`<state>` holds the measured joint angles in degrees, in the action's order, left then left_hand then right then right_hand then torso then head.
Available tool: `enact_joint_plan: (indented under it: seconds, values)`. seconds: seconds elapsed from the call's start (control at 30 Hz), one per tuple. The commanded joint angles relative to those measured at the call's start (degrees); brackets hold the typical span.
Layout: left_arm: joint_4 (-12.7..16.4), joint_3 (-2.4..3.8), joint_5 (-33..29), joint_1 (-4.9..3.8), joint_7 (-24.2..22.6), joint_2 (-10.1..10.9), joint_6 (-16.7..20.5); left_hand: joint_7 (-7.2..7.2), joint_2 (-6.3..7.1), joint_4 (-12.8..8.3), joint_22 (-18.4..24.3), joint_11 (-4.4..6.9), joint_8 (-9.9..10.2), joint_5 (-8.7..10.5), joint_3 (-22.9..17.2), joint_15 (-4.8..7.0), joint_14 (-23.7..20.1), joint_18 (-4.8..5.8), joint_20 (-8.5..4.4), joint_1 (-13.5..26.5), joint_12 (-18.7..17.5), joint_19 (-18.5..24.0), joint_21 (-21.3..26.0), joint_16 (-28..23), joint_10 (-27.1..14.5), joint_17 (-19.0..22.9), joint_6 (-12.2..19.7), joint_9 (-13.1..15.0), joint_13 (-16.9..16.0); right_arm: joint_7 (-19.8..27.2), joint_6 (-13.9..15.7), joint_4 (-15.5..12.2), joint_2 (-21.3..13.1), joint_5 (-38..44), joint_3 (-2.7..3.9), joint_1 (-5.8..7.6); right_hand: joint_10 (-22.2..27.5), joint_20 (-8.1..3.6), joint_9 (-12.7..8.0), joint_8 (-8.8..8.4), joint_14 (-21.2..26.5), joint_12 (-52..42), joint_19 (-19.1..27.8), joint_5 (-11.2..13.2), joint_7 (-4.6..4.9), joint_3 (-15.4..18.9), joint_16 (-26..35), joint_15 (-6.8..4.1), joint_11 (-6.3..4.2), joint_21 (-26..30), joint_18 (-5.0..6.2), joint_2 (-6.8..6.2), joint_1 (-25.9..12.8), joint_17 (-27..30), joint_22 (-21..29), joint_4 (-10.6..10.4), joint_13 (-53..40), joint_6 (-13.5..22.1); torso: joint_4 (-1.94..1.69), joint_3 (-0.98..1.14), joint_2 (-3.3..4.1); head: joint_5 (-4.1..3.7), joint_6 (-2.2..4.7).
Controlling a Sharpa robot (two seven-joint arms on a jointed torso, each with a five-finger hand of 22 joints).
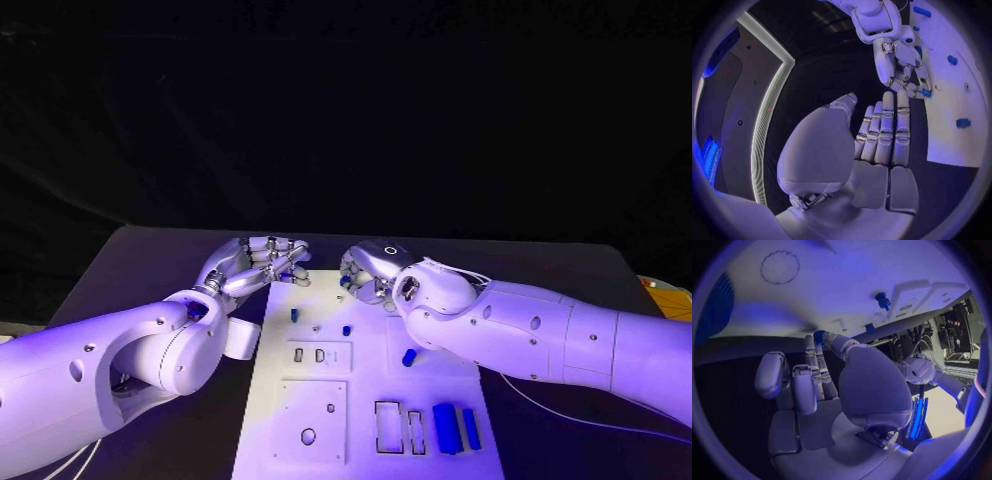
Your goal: Assemble the parts on the task board
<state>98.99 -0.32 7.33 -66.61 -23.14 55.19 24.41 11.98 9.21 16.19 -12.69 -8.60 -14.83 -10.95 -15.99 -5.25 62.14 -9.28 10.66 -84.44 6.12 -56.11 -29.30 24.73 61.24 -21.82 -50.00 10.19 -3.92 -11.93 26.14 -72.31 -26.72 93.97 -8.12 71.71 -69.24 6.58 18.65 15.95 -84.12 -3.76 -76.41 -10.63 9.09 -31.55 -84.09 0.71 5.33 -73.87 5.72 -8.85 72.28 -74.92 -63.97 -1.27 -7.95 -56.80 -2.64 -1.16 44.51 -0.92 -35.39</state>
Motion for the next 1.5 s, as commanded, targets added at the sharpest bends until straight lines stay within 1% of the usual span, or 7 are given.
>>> enact_joint_plan:
  seconds: [0.03, 0.47, 0.77, 0.97, 1.07, 1.2, 1.5]
  values:
    - [0.2, 0.06, -0.2, -0.1, -0.6, 0.0, -0.8, 0.06, -0.03, 0.1, -0.1, -0.07, 0.2, 0.31, -0.4, 0.1, -0.4, -1.02, -0.05, -0.1, -0.3, 0.0, -0.3, 0.3, 0.0, 0.0, 0.1, 0.1, -0.1, -0.3, -0.7, 0.2, 0.3, 0.6, 0.01, -0.09, 1.1, 0.09, 0.0, -0.42, -3.2, 0.3, 0.6, 0.4, 0.19, -0.1, -0.3, 0.17, 0.13, 0.3, -0.41, -0.9, -0.2, -0.8, 0.2, -0.3, 0.2, 0.8, 0.0, -0.02, -0.01, 0.06, -0.05]
    - [0.1, 0.06, -0.2, -0.12, -0.6, 0.1, -0.9, 0.04, -0.04, 0.1, -0.1, -0.06, 0.2, 0.3, -0.4, 0.1, -0.4, -1.02, -0.05, -0.2, -0.3, 0.1, -0.3, 0.3, 0.1, -0.1, 0.1, 0.1, -0.1, -0.2, 1.0, -1.1, -1.4, 0.3, 0.0, -0.26, 4.3, 1.06, -0.3, -4.19, -2.8, -0.1, 1.9, 1.1, 0.96, 1.5, 0.0, 1.02, 1.0, 1.9, 0.06, -3.82, -1.5, 0.8, 1.9, -1.4, 0.4, 6.7, 0.26, 0.01, -0.13, 0.13, 0.06]
    - [-0.2, 0.06, -0.3, -0.11, -0.6, 0.4, -0.9, 0.0, -0.05, 0.1, -0.1, -0.04, 0.2, 0.3, -0.5, 0.1, -0.5, -1.02, -0.05, -0.2, -0.4, 0.1, -0.4, 0.3, 0.1, -0.2, 0.0, 0.1, -0.1, 1.7, 3.7, -9.1, -10.0, -4.8, 0.62, 0.31, -0.3, 0.5, 0.7, -3.27, -3.1, -2.3, 0.6, 0.6, 0.68, 2.1, -0.7, 0.31, 0.11, 0.6, -0.33, -3.52, -0.8, -0.6, -0.4, -1.8, -1.2, 4.6, 0.88, 0.07, -0.64, 0.23, 0.42]
    - [-0.4, 0.05, -0.5, -0.11, -0.7, 0.6, -1.4, 0.0, -0.05, 0.1, -0.1, -0.04, 0.2, 0.3, -0.5, 0.1, -0.5, -1.02, -0.05, -0.2, -0.4, 0.1, -0.4, 0.3, 0.1, -0.2, 0.0, 0.1, -0.1, 5.0, -1.5, -12.7, -16.5, -12.6, 1.08, 1.72, -8.6, -0.92, 1.2, -3.86, -3.4, -9.3, -0.4, -0.3, -0.38, 3.8, -1.4, -1.31, -1.85, -0.5, -0.66, -4.31, 0.0, -1.9, -2.3, -1.6, -6.6, 5.0, 1.21, 0.12, -1.05, 0.31, 0.52]
    - [-0.6, 0.05, -0.5, -0.11, -0.9, 0.5, -1.8, -0.04, -0.05, 0.1, -0.1, -0.02, 0.2, 0.3, -0.5, 0.11, -0.5, -1.02, -0.05, -0.2, -0.4, 0.2, -0.4, 0.3, 0.1, -0.2, 0.0, 0.1, -0.1, 6.0, -4.4, -13.2, -18.5, -13.6, 1.17, 2.09, -9.1, -1.59, 1.9, -3.97, -3.4, -19.0, -1.9, 0.7, -1.06, 7.9, -1.4, -1.91, -2.51, -2.0, -1.2, -4.86, -1.0, -1.7, -4.9, -2.9, -16.0, 5.9, 1.37, 0.16, -1.23, 0.23, 0.6]
    - [-0.9, 0.05, -0.6, -0.1, -1.0, 0.5, -2.3, -0.04, -0.05, 0.1, -0.1, -0.02, 0.2, 0.3, -0.5, 0.11, -0.5, -1.02, -0.05, -0.2, -0.4, 0.2, -0.4, 0.3, 0.1, -0.2, 0.0, 0.1, -0.1, 6.5, -8.0, -12.5, -20.4, -15.2, 1.23, 2.37, -6.3, -1.05, 3.7, -3.43, -4.2, -57.2, -3.9, -1.9, -0.29, 11.8, -3.2, -1.08, -1.48, -4.3, -1.9, -3.57, 0.9, -5.7, -8.8, -4.6, -53.6, 9.0, 1.48, 0.27, -1.32, 0.38, 0.54]
    - [-1.2, 0.04, -0.6, -0.09, -1.0, 0.4, -2.7, -0.04, -0.05, 0.1, -0.1, -0.02, 0.2, 0.3, -0.5, 0.11, -0.5, -1.02, -0.05, -0.2, -0.4, 0.2, -0.4, 0.3, 0.1, -0.2, 0.0, 0.1, -0.1, 6.5, -10.7, -10.4, -20.9, -16.5, 1.24, 2.36, -11.8, -0.39, 5.2, -1.87, -4.6, -73.6, -5.5, -3.1, 0.29, 13.6, -4.2, -0.5, -0.91, -6.3, -2.51, -2.86, 2.1, -8.5, -12.1, -6.1, -69.1, 9.9, 1.31, 0.23, -1.33, 0.37, 0.28]
